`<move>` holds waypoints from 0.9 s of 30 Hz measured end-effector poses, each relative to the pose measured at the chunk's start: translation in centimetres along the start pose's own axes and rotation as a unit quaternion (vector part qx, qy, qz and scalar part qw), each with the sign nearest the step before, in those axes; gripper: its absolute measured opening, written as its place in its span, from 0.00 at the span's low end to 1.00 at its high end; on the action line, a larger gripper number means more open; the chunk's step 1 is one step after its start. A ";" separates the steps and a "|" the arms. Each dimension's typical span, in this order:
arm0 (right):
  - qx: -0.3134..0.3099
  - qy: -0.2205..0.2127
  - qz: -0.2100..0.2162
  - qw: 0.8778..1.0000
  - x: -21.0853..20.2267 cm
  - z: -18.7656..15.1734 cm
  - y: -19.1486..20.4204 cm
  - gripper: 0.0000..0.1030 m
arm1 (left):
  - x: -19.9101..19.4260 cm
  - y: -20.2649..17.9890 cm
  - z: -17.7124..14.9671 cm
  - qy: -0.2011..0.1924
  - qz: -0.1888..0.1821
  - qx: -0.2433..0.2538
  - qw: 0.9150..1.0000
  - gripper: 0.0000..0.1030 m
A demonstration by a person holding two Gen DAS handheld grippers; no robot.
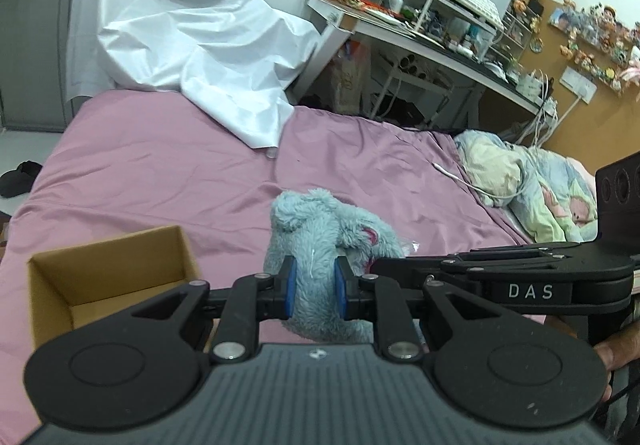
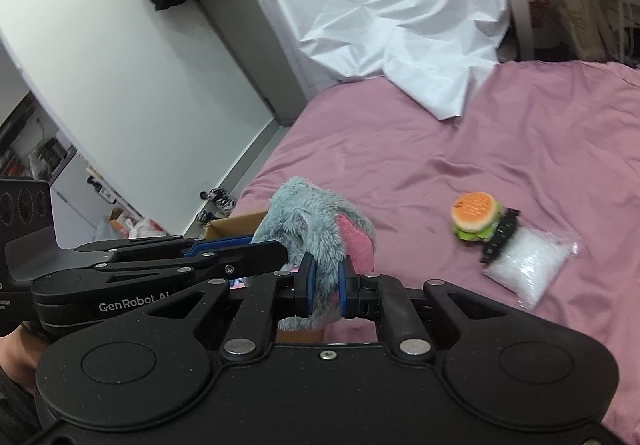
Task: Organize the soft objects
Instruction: 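Lift the grey plush with both tools, lower it into the cardboard box, release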
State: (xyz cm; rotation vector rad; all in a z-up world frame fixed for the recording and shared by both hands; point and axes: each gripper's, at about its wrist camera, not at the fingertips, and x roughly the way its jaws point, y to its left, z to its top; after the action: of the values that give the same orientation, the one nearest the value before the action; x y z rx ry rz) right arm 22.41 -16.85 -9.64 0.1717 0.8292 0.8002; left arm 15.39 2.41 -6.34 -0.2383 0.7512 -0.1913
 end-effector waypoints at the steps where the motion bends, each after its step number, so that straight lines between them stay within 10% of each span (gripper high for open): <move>1: -0.005 0.001 0.001 1.000 0.2 0.0 0.4 0.11 | -0.3 0.4 -0.1 -0.003 0.001 -0.004 1.000 0.18; 27: -0.095 0.050 0.018 0.994 6.6 -1.1 8.9 0.11 | -4.8 10.1 -4.0 -0.025 0.024 -0.088 0.995 0.18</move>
State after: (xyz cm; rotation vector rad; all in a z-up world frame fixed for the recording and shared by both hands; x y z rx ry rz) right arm 19.30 -6.19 -10.45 -0.0229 0.8413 0.9232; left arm 10.10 12.69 -8.87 -0.3908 0.7240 -0.0723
